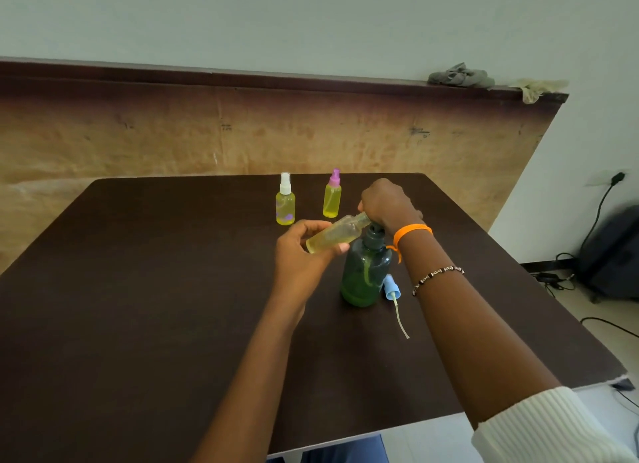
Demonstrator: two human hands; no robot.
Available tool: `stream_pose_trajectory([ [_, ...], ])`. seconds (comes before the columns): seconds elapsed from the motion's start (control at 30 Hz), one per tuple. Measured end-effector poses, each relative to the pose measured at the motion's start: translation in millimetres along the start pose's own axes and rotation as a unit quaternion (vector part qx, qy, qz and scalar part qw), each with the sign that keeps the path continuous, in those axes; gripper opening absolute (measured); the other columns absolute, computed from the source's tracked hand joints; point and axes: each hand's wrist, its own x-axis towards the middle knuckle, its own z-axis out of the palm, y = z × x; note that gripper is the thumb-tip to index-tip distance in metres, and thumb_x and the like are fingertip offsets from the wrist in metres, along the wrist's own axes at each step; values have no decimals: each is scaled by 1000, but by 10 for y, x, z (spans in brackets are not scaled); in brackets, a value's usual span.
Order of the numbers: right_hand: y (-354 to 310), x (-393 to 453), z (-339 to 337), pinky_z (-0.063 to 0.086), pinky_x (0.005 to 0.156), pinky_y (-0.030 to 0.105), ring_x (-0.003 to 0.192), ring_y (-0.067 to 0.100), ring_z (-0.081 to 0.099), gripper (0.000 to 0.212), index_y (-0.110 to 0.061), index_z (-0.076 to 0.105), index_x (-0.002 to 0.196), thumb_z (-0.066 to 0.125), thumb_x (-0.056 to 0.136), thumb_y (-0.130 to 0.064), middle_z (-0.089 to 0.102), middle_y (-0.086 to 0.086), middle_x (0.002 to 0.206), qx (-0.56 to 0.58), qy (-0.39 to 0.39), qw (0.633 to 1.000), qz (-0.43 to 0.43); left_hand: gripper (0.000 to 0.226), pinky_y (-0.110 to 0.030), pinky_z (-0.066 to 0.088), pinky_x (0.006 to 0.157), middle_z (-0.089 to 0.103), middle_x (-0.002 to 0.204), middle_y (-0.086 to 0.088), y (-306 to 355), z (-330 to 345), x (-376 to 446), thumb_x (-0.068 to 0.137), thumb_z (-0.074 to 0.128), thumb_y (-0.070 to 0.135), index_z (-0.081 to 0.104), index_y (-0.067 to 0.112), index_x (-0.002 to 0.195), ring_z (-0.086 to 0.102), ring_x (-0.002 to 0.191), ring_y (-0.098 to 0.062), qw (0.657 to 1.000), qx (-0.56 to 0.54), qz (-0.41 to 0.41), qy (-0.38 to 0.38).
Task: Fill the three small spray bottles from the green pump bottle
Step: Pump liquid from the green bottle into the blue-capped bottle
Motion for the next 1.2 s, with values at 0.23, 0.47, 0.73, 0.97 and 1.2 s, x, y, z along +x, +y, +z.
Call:
stream_pose_trajectory([
  [0.23,0,-6,-13,17,109,61,117,39,48,33,-8,62,112,38,90,-17,55,15,123,-19,11,1000,-9,29,-17,51,70,70,90,0,-8,-19,-25,71,78,5,67,11,96,62,80,-6,1000,-9,1,-2],
  [0.47,-34,-18,-46,17,109,61,116,39,48,34,-8,61,113,39,89,-19,56,15,123,-42,19,999,-26,26,-18,52,74,71,93,1,-4,-22,-28,72,78,7,66,21,91,64,86,-8,1000,-17,-2,-5],
  [0.73,34,-16,-9,20,108,60,114,37,49,32,-9,61,109,37,90,-19,57,13,121,-1,34,999,-19,28,-22,51,77,71,94,-1,-35,1,-24,71,79,6,67,17,93,64,88,-10,1000,-12,-8,4],
  [0.97,-41,-41,-71,9,110,66,119,40,47,33,-6,62,106,35,90,-18,57,16,121,-50,25,998,-43,26,-23,51,76,71,93,0,44,-27,1,70,79,6,67,19,90,64,87,-10,1000,-6,5,-4],
  [1.2,16,16,-26,17,109,62,117,38,48,35,-8,62,112,37,89,-19,58,14,122,-29,18,999,-20,28,-19,51,73,71,94,1,-3,16,3,70,79,6,66,21,91,64,88,-9,1000,-4,2,5],
])
